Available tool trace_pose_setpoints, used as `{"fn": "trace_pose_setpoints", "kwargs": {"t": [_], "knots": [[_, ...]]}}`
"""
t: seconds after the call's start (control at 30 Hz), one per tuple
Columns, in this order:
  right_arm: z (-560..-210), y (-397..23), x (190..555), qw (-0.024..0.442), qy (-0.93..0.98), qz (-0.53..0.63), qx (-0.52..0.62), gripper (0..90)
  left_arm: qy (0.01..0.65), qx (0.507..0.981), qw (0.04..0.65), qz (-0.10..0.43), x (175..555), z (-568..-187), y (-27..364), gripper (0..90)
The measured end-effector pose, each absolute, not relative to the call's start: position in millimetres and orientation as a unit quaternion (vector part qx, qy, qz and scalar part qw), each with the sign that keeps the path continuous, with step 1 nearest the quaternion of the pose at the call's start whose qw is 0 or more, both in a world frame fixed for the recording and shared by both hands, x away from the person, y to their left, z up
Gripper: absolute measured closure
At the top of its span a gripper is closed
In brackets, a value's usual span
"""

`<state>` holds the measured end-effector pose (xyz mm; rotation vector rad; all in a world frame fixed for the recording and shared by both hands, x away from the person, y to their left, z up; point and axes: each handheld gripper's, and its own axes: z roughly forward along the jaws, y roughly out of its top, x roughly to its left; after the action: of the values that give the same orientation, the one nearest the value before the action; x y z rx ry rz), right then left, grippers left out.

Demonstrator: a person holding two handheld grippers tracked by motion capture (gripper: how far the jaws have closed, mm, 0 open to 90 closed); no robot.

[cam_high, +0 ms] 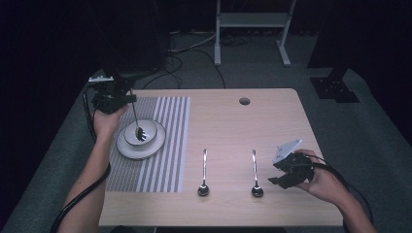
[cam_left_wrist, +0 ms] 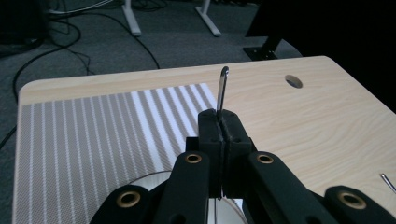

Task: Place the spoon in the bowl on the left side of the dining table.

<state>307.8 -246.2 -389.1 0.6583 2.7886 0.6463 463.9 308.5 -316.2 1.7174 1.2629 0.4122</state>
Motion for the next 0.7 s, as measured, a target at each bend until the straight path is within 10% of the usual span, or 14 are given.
{"fn": "trace_pose_setpoints", "kwargs": {"t": [0.7], "knots": [[-393,-246,308,0.099,0.944,0.221,0.223,41.8,0.539,0.687,0.459,0.164,465,-338,323,89.1]]}}
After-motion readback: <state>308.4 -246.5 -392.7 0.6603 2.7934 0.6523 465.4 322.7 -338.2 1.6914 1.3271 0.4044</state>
